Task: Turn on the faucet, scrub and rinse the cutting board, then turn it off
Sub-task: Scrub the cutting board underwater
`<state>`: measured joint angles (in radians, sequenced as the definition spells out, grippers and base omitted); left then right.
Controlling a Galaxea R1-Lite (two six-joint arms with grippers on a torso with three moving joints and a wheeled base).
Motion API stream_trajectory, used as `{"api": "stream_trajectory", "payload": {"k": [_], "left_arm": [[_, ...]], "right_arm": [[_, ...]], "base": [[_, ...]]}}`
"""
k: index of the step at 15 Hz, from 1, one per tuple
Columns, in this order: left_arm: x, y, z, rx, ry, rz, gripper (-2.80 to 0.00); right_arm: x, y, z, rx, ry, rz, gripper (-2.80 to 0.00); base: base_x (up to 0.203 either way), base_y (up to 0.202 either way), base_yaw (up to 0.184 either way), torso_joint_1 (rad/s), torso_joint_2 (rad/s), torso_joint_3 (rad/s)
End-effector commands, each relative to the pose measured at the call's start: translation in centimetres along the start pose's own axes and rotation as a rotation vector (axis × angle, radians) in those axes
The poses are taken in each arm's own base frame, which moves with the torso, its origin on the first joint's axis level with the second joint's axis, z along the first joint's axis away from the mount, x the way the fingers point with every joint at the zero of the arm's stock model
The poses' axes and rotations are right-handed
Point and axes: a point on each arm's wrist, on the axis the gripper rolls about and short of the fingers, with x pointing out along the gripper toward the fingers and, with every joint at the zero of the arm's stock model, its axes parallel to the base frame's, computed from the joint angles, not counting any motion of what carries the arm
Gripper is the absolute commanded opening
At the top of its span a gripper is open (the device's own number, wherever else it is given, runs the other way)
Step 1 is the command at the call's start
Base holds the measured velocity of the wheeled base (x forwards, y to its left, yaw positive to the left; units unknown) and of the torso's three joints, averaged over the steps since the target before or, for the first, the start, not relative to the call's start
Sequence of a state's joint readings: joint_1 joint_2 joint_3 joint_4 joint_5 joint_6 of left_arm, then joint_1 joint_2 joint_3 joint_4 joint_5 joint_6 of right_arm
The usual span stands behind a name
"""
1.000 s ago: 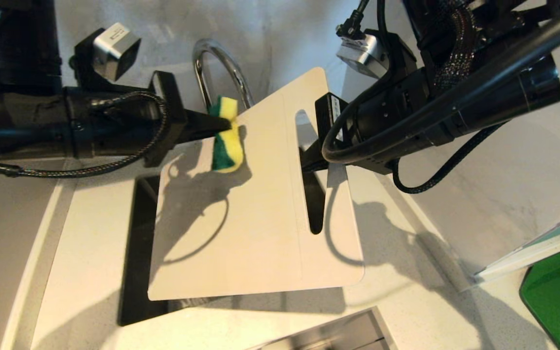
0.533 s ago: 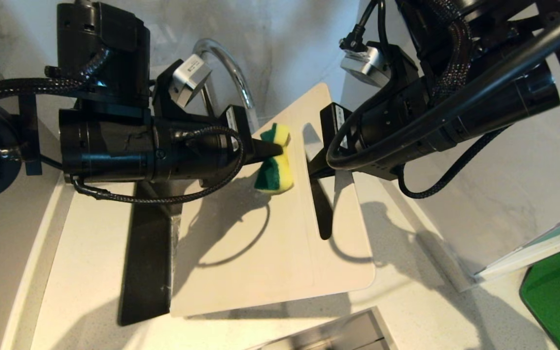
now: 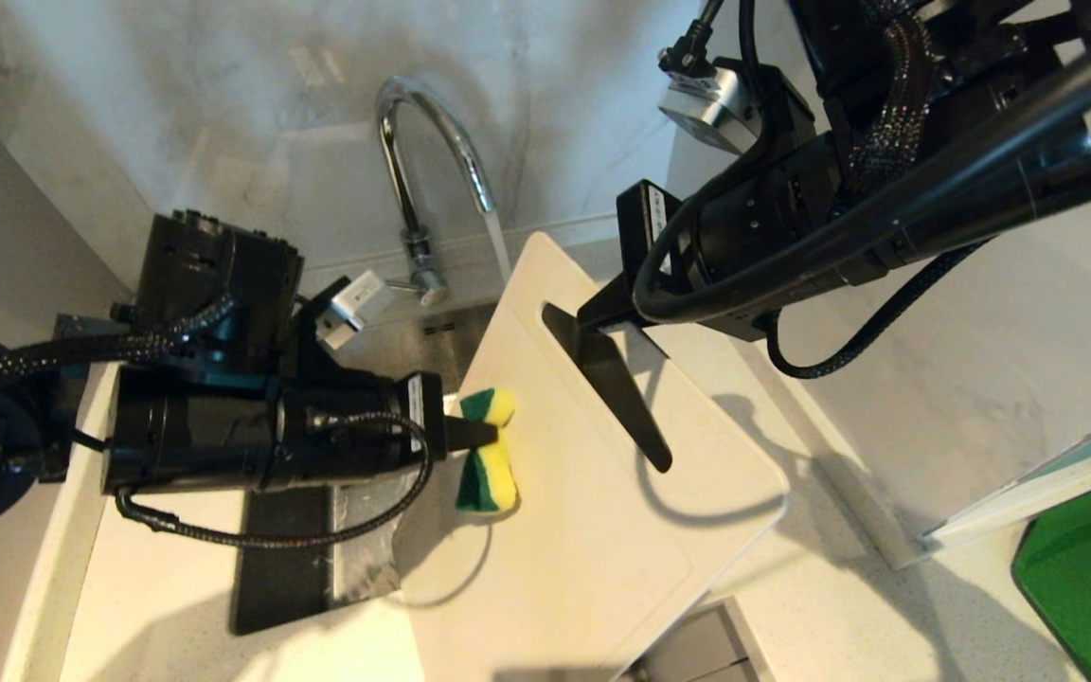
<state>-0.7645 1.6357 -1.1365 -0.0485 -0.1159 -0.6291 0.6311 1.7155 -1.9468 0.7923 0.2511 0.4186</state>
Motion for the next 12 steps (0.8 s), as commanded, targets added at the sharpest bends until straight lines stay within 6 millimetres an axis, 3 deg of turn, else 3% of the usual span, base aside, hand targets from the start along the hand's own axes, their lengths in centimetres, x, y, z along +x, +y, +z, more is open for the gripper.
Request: {"api": "stream_trajectory", "payload": {"k": [1,6,12], "left_arm": [[-1.7,0.7,-0.4,-0.002,-0.068,-0.007,-2.80],[-3.2,1.0,-0.3,-0.008,-0.102,-0.003,-2.80],[-7.5,3.3,-1.8,-0.033,-0.142,0.040,-2.80]], "right_arm": [[0.0,0.0,0.0,0.003,0.005,-0.006,-2.80],[-0.3,0.0,0.0,0.002,-0.005,-0.008,-2.80],[-1.4,0.0,0.1,0.003,-0.031,-0.011,-2.80]], "base": [[0.000,0.000,0.000,0.000,0.00,0.000],[0.000,0.000,0.000,0.000,0.00,0.000],[0.000,0.000,0.000,0.000,0.00,0.000]]}}
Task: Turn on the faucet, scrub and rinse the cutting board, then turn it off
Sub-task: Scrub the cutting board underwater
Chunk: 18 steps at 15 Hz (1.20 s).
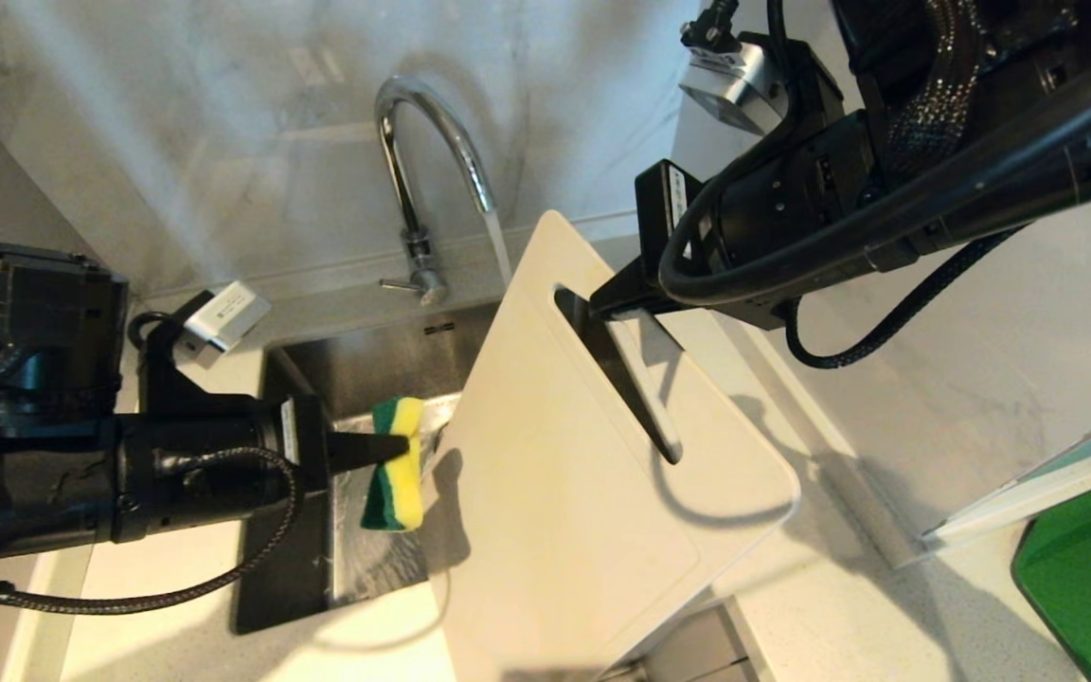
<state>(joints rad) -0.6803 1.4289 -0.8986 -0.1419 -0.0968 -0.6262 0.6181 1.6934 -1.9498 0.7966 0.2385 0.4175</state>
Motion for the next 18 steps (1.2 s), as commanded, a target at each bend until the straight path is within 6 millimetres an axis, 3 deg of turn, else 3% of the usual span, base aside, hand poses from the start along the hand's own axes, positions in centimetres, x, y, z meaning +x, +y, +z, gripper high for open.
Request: {"api": "stream_trajectory", "payload": {"k": [1,7,15,18], "left_arm": [[-2.7,1.2,-0.7,-0.015,-0.030,0.017,-2.80],[-5.3,3.9,-4.5,-0.042,0.015,0.072,-2.80],[-5.2,3.9,-4.5,-0.057,0.019,0.069,-2.80],[-5.4,3.1,-3.6,-0.056,-0.004,0.028,-2.80]], "right_arm": [[-0.4,0.0,0.0,0.003,-0.004,0.001,-2.80],[-1.4,0.2,0.4,0.001,-0.043,0.011,-2.80],[-3.7,-0.1,0.8,0.035,-0.112,0.008,-2.80],[-4.3,-0.5,1.1,0.044,-0.136,-0.008,-2.80]], "base": [[0.000,0.000,0.000,0.000,0.00,0.000],[0.000,0.000,0.000,0.000,0.00,0.000],[0.000,0.000,0.000,0.000,0.00,0.000],[0.000,0.000,0.000,0.000,0.00,0.000]]}}
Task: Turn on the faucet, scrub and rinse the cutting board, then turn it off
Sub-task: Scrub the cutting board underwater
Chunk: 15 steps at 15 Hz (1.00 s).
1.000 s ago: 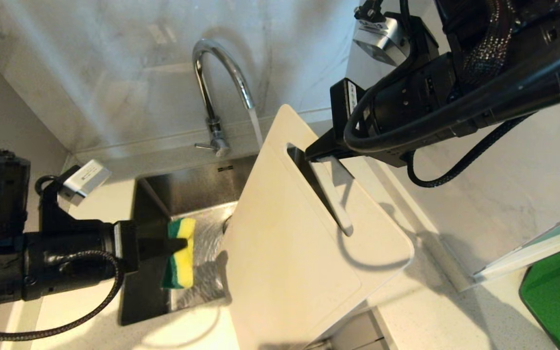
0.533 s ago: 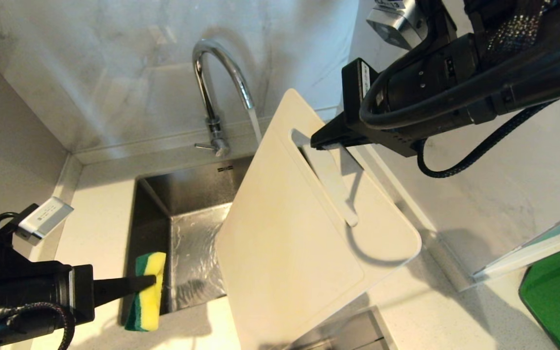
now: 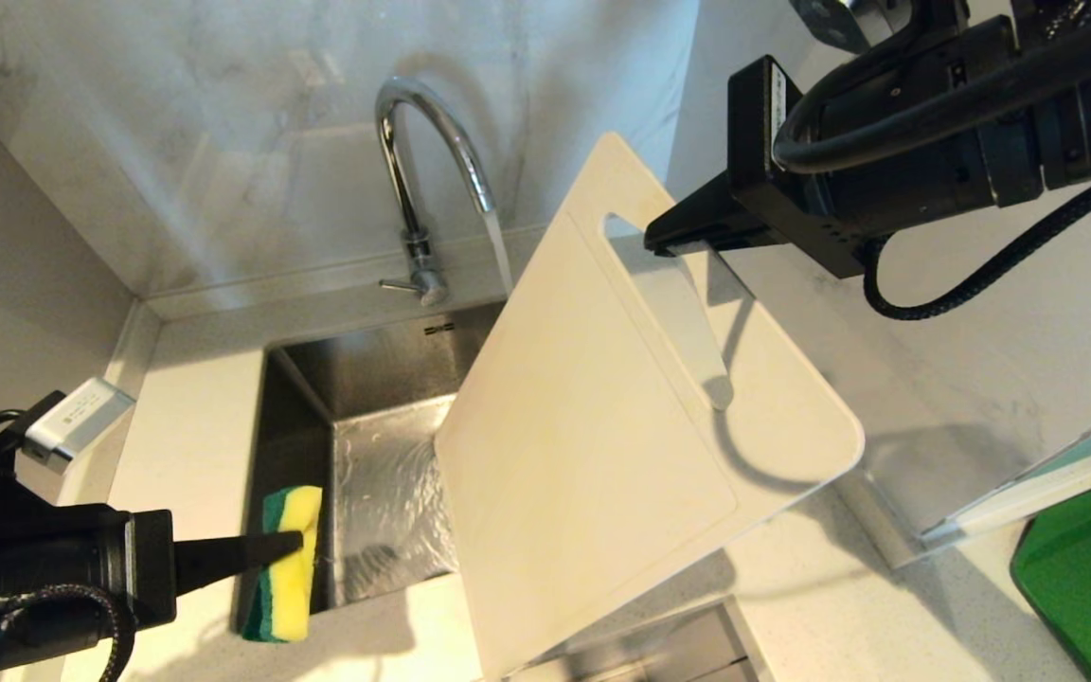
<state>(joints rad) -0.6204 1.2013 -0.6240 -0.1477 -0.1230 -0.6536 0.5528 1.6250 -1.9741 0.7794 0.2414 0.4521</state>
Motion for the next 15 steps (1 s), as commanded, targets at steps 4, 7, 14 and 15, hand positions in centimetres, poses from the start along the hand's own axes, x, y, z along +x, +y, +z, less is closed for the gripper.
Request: {"api": "stream_trajectory", "payload": {"k": [4,7,14,15], "left_arm": [[0.1,-3.1,3.0,-0.014,-0.065,-0.098,-2.80],[0.5,-7.2,4.9,-0.021,-0.044,-0.191,-2.80],[3.9,-13.9,4.2,0.119,0.059,-0.299,-2.80],[4.7,-14.1,3.8,0.134,0.069,-0.287,-2.80]], "right_arm": [[-0.5,-0.3,0.6,0.021,-0.052,0.003,-2.80],[0.1,-0.3,0.9,0.040,-0.063,0.009,-2.80],[0.8,-0.5,1.1,0.065,-0.071,0.007,-2.80],[0.8,-0.5,1.1,0.066,-0.073,0.007,-2.80]], "base": [[0.000,0.000,0.000,0.000,0.00,0.000],[0.000,0.000,0.000,0.000,0.00,0.000],[0.000,0.000,0.000,0.000,0.00,0.000],[0.000,0.000,0.000,0.000,0.00,0.000]]}}
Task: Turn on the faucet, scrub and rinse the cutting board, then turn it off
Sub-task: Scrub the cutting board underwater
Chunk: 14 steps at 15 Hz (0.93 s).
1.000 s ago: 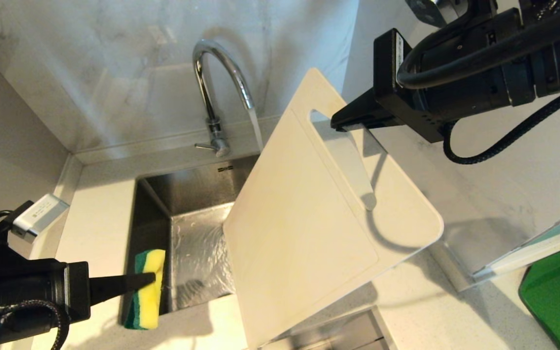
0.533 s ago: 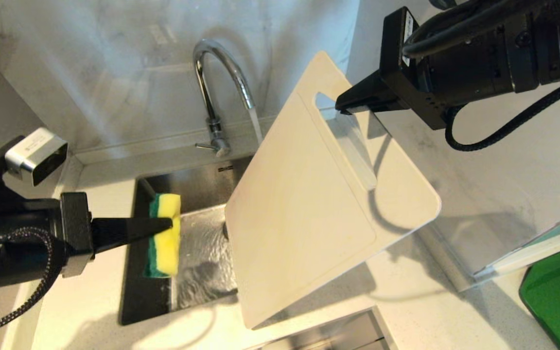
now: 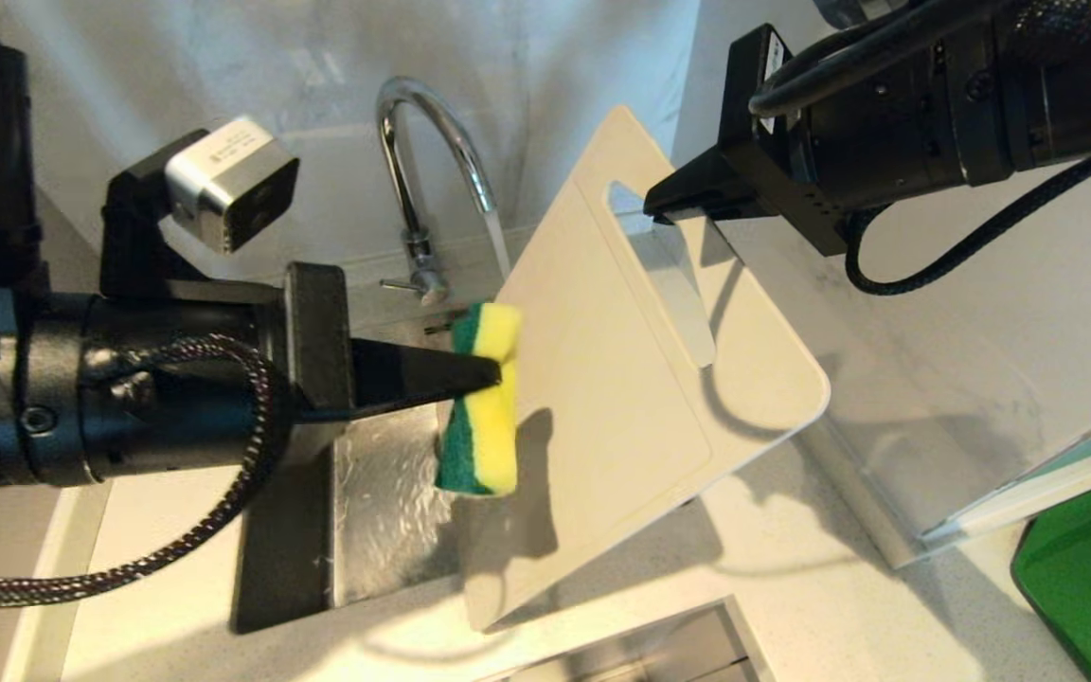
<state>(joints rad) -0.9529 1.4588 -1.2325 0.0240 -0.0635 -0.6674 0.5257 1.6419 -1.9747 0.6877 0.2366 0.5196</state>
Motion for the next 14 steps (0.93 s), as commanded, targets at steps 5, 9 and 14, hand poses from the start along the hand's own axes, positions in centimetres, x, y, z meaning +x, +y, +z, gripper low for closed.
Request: {"api": "stream_trajectory", "payload": {"k": [5,9,14], "left_arm": [[3.9,-1.2,-2.4,0.104,0.061,0.050,-2.80],[4.9,-0.7,-3.0,0.104,0.079,0.084,-2.80],[5.9,0.5,-4.0,0.097,0.115,0.127,-2.80]], "right_arm": [[0.2,-0.3,0.1,0.009,0.000,-0.012,-2.80],[-0.1,-0.3,0.2,0.008,-0.005,-0.010,-2.80],[-0.5,-0.3,0.2,0.008,-0.013,-0.010,-2.80]], "base": [[0.000,0.000,0.000,0.000,0.00,0.000],[0.000,0.000,0.000,0.000,0.00,0.000],[0.000,0.000,0.000,0.000,0.00,0.000]]}}
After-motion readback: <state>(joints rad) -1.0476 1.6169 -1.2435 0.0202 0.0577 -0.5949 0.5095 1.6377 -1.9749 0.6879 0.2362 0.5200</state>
